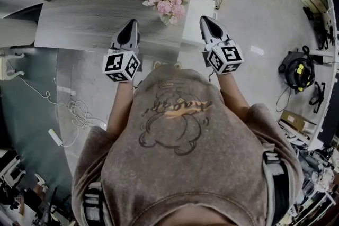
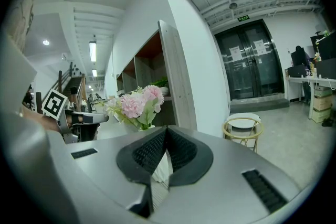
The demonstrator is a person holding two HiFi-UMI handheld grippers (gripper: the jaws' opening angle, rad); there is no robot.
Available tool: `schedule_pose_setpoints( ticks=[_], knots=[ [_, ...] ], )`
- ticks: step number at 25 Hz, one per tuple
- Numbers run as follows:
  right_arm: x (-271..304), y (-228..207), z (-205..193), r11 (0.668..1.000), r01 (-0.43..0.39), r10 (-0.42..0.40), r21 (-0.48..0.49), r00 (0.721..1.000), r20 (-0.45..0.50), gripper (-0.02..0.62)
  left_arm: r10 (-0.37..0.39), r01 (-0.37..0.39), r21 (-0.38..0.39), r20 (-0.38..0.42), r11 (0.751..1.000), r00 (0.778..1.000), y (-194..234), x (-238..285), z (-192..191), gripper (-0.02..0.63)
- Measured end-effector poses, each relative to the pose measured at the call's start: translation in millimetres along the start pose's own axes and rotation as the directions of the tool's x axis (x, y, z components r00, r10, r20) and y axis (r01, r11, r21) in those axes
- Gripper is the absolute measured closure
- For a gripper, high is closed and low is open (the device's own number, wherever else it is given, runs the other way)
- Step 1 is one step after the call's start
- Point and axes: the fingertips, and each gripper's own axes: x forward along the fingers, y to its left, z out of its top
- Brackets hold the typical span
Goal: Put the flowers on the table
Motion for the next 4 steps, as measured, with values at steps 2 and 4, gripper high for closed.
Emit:
schedule_pose_setpoints(
  ticks=[2,4],
  knots=[
    [0.6,-0.8,-0.5,1.0,-0.001,0.001,0.001,1.0,0.0,0.598,0.006,-0.006,-0.008,0.0,1.0,1.0,0.1,0.8,-2.1,0.588],
    [2.2,-1.8,-1.2,1.0,-0.002,0.002,0.001,1.0,-0.002,0.598,0.012,-0.012,-0.016,-0.002,1.0,1.0,0.4,2.1,-4.7,0.588]
  ],
)
